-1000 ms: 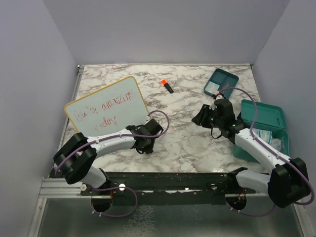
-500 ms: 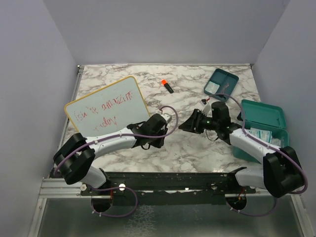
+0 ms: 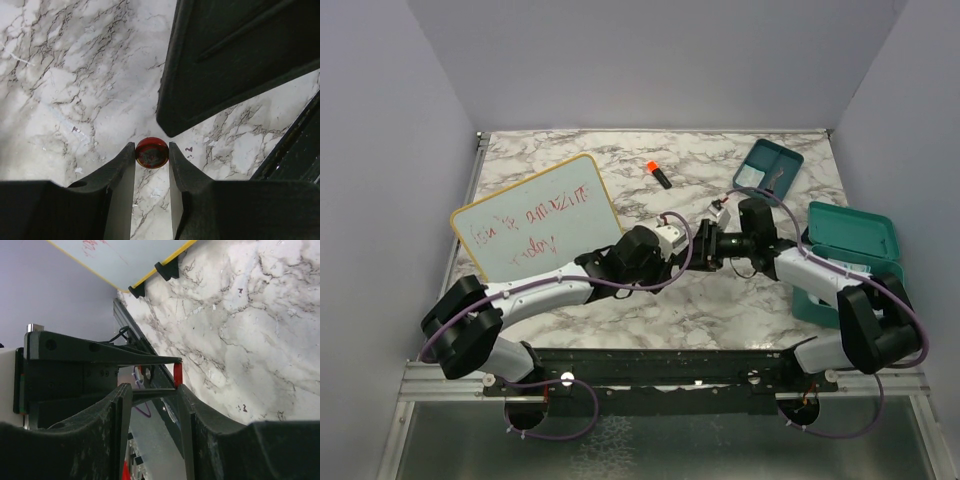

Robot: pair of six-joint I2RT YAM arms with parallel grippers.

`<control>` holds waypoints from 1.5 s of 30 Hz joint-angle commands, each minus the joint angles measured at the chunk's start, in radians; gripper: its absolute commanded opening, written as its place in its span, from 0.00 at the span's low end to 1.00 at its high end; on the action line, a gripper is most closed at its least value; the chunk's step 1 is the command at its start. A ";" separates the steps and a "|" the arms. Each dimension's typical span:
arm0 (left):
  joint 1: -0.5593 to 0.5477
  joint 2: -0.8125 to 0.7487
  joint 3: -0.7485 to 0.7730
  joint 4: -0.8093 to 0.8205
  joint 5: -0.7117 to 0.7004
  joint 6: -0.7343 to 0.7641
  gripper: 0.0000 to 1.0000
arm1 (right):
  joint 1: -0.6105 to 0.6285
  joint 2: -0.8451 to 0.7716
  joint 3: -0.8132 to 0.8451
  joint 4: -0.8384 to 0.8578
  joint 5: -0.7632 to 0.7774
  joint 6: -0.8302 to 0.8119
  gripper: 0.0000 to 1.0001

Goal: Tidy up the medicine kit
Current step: Pick up the medical item at the center of the board, then place the medical item at the medicine box compartment.

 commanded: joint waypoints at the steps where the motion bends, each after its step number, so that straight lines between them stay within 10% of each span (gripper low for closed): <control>1: -0.024 -0.021 0.022 0.068 0.028 0.061 0.13 | 0.021 0.024 0.034 -0.063 -0.053 -0.026 0.46; 19: -0.043 -0.014 -0.011 0.154 0.033 0.104 0.13 | 0.036 0.118 0.051 -0.189 -0.110 -0.143 0.39; 36: -0.043 0.015 -0.009 0.177 0.049 0.130 0.14 | 0.046 0.156 0.079 -0.232 -0.184 -0.199 0.01; 45: -0.043 0.002 0.009 0.129 0.021 0.133 0.42 | 0.046 0.153 0.017 -0.065 -0.117 -0.058 0.01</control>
